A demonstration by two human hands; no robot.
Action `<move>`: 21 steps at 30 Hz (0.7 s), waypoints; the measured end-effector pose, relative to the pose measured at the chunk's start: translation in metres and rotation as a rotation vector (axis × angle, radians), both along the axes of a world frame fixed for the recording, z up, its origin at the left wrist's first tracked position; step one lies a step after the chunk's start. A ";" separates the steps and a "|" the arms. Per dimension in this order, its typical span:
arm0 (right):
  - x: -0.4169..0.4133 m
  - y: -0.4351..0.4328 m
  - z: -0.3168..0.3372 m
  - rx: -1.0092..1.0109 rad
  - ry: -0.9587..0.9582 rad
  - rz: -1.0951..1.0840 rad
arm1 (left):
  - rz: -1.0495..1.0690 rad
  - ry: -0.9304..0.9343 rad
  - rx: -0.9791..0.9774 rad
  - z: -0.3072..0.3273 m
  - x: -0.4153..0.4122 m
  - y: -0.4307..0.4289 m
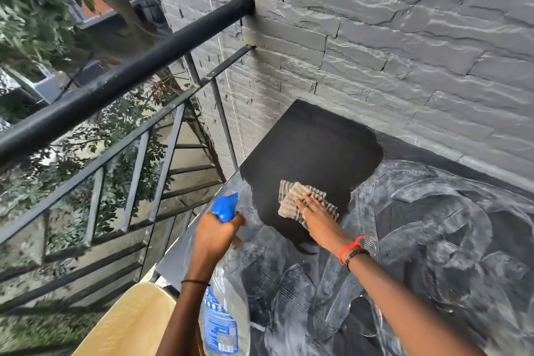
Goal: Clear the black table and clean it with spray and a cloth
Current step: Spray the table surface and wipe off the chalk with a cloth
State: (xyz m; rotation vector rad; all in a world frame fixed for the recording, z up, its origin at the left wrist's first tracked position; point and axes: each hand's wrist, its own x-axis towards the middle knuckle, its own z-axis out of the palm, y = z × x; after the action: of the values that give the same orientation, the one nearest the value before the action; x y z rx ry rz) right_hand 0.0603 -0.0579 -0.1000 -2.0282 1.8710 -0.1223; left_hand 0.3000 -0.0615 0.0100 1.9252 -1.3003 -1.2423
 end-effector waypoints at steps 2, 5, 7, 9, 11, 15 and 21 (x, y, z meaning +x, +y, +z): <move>-0.003 0.021 -0.002 -0.008 -0.010 0.005 | 0.021 -0.011 0.013 -0.003 0.002 0.011; -0.004 0.030 -0.001 0.001 -0.017 -0.006 | 0.029 -0.031 0.002 -0.004 0.000 0.022; -0.004 0.027 0.000 0.011 -0.028 -0.008 | 0.049 -0.065 -0.005 -0.003 -0.004 0.029; -0.004 0.025 -0.001 0.025 -0.042 -0.004 | 0.080 -0.075 -0.016 -0.003 -0.007 0.036; -0.006 0.025 -0.002 0.038 -0.043 0.008 | 0.135 -0.078 -0.030 -0.002 -0.007 0.043; -0.007 0.024 -0.003 0.040 -0.043 0.014 | 0.235 -0.091 -0.017 -0.004 0.008 0.057; -0.007 0.022 -0.006 0.043 -0.027 0.027 | 0.297 -0.074 0.027 -0.007 0.028 0.089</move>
State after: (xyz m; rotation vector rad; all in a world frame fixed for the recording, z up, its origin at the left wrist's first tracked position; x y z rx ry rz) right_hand 0.0529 -0.0355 -0.1060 -2.0120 1.8143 -0.1013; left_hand 0.3280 0.0270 0.0029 2.1094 -0.9899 -1.0530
